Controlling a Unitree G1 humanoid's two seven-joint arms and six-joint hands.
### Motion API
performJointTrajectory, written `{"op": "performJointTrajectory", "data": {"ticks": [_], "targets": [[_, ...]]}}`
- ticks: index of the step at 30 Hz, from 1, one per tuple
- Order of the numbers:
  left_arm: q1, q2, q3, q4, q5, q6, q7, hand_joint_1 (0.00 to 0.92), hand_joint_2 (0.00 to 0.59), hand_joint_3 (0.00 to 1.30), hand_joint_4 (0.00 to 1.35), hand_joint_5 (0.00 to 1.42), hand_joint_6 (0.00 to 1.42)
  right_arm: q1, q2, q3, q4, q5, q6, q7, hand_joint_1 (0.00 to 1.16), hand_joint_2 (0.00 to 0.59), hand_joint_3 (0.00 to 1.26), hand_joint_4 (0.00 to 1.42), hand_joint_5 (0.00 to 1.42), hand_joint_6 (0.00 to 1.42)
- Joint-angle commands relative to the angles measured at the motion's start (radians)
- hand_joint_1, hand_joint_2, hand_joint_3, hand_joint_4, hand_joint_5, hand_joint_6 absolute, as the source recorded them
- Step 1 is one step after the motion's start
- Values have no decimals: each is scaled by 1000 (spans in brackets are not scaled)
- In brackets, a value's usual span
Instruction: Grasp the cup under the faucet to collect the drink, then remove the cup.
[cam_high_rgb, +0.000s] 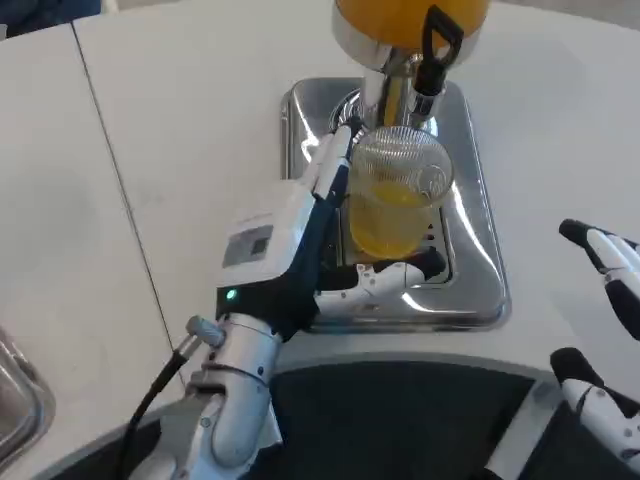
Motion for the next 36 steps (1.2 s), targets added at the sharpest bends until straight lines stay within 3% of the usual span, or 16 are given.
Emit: {"op": "performJointTrajectory", "data": {"ticks": [1, 13, 25, 36], "targets": [[-37, -29, -13, 56, -14, -23, 30, 221, 45, 0, 0, 261, 294, 2, -3, 0, 8, 0, 1, 9, 256, 518, 0, 0, 0, 0], [-119, -66, 0, 202, -57, -46, 106, 253, 47, 0, 31, 329, 360, 3, -5, 0, 0, 11, 22, 39, 256, 518, 0, 0, 0, 0], [-150, -87, -17, 271, -77, -75, 156, 342, 54, 85, 146, 496, 617, -30, -3, 9, -14, 12, 78, 79, 263, 512, 0, 0, 0, 0], [-144, -100, -58, 276, -56, -60, 173, 345, 49, 89, 148, 479, 583, -57, -4, 6, -13, 31, 148, 97, 256, 508, 0, 0, 0, 0]]}}
